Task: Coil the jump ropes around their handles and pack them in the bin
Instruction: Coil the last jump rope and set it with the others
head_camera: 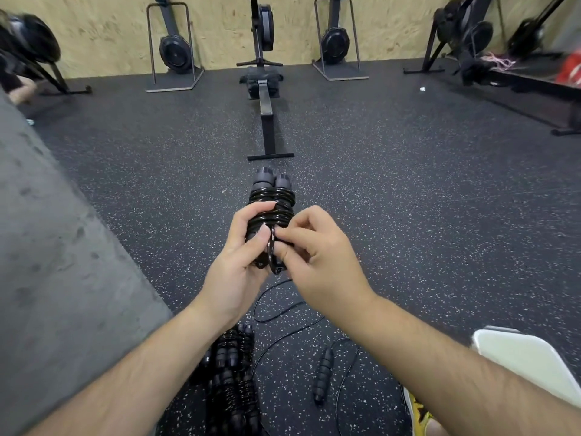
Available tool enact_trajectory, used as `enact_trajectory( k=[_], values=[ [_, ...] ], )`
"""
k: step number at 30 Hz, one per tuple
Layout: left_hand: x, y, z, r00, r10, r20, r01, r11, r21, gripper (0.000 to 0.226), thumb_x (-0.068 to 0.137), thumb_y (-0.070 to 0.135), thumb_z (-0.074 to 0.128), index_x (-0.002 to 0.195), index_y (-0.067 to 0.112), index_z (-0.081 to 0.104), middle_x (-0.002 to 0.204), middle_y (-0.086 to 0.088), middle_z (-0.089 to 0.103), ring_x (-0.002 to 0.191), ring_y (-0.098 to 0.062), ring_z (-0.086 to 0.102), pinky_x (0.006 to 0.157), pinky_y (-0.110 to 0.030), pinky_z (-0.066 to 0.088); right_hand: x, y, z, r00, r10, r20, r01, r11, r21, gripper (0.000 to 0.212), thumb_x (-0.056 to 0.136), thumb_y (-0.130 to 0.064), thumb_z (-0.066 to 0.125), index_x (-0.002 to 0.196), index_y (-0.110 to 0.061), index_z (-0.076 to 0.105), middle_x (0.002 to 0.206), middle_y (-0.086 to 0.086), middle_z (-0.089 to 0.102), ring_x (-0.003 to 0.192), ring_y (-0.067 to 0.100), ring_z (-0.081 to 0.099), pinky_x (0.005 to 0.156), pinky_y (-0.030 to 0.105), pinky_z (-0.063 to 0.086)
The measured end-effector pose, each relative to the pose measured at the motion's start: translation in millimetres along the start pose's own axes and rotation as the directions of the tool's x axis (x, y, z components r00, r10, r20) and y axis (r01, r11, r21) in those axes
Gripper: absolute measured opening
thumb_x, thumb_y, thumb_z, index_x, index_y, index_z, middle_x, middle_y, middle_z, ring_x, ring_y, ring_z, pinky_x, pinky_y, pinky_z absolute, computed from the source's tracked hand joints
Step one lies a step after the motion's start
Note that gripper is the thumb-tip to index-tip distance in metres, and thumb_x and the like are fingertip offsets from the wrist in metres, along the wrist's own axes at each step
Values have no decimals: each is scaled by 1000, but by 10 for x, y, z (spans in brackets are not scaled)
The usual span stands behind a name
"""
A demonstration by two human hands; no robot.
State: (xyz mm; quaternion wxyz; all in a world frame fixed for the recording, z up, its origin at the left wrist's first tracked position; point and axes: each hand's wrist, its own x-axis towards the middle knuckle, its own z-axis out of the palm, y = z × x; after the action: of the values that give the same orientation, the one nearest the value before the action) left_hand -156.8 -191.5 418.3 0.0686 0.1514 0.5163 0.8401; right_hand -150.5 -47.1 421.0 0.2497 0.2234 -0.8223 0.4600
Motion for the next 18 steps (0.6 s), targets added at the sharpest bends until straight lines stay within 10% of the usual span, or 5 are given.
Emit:
enact_trajectory(
  k=[5,12,18],
  values=[
    [30,54,-65,999,17,-52,-16,1000,15,31,101,13,48,130,22,54,125,-13,65,108,-25,65,90,-41,54,38,47,-46,994,-89,62,91,995,-33,28,94,-9,63,121,-6,68,103,2,57,91,16,57,83,33,51],
    [-16,-69,-17,999,16,-43,-12,996,92,32,100,25,50,132,24,50,116,-8,69,101,-19,67,79,-28,56,0,-18,55,972,-166,-168,152,984,-97,8,85,-1,70,90,-7,68,84,-3,63,78,19,58,74,37,50],
    [20,-41,-92,985,31,-168,-3,987,162,44,94,31,52,138,26,49,123,-6,69,104,-21,70,81,-46,59,42,28,106,993,25,-119,-17,998,68,14,88,-6,71,98,-14,75,91,-8,71,87,11,65,78,39,56]
  ],
)
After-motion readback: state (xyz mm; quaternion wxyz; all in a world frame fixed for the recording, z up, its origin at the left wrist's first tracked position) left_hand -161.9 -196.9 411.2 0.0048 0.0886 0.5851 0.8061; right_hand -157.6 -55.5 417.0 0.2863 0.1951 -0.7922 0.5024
